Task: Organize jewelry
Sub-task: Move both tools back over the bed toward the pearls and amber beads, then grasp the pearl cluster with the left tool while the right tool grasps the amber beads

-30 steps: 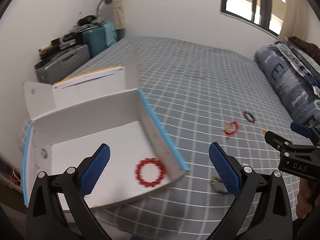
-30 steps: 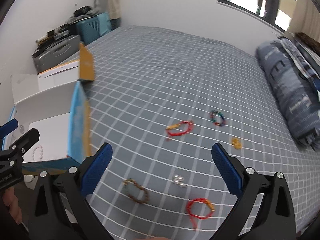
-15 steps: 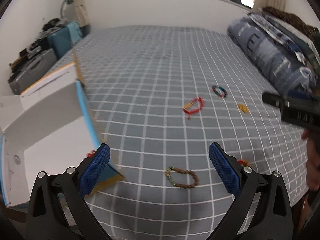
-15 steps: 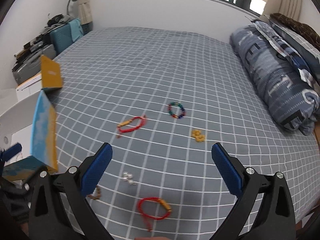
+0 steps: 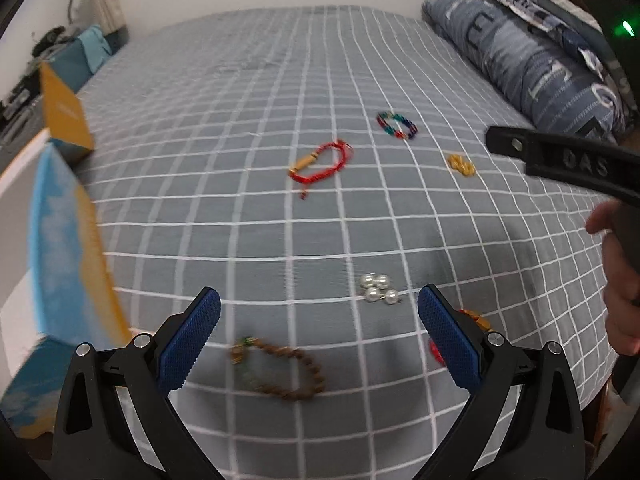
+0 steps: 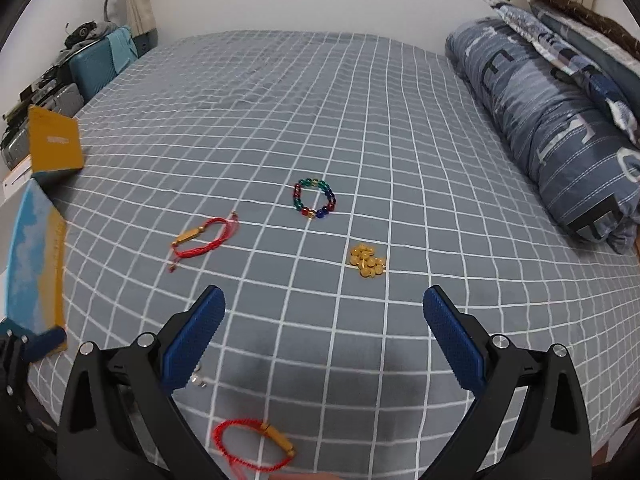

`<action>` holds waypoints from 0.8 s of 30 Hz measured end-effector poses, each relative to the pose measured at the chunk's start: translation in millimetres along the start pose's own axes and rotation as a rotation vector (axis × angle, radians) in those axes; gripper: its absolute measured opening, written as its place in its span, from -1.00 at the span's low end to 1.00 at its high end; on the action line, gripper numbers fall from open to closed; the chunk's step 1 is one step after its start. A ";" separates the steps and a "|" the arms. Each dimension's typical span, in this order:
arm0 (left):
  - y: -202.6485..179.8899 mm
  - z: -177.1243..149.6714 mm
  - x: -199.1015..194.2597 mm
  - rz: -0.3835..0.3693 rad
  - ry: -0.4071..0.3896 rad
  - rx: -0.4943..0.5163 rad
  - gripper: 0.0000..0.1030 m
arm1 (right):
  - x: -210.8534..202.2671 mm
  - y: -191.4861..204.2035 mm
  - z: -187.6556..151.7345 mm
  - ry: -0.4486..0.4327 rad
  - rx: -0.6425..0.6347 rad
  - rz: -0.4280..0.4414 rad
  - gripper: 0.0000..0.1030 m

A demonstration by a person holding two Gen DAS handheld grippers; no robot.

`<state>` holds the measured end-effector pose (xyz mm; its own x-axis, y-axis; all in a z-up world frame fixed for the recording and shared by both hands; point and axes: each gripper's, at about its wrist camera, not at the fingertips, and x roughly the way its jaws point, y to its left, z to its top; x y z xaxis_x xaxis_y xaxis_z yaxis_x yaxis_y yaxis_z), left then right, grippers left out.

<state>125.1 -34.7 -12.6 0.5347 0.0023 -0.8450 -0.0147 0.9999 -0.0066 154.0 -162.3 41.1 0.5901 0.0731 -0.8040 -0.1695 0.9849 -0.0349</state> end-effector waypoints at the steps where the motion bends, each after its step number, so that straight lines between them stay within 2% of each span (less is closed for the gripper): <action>1: -3.7 1.4 8.4 0.000 0.015 0.003 0.89 | 6.0 -2.1 2.2 0.006 0.005 0.002 0.85; 9: -22.2 9.8 49.5 -0.027 0.072 0.027 0.88 | 79.9 -20.7 13.5 0.070 0.012 0.010 0.85; 15: -25.7 10.9 68.0 -0.029 0.108 0.015 0.85 | 118.3 -34.9 21.6 0.103 0.013 0.022 0.85; 20: -31.8 9.0 75.3 -0.057 0.126 0.008 0.74 | 141.5 -46.9 24.8 0.133 0.051 0.044 0.85; 24: -36.2 6.2 81.7 -0.058 0.148 0.006 0.64 | 148.8 -47.3 24.2 0.163 0.052 0.060 0.68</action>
<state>174.5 -70.6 -78.1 0.4038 -0.0572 -0.9131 0.0182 0.9983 -0.0545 268.9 -194.2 -62.5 0.4434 0.1100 -0.8895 -0.1568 0.9867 0.0438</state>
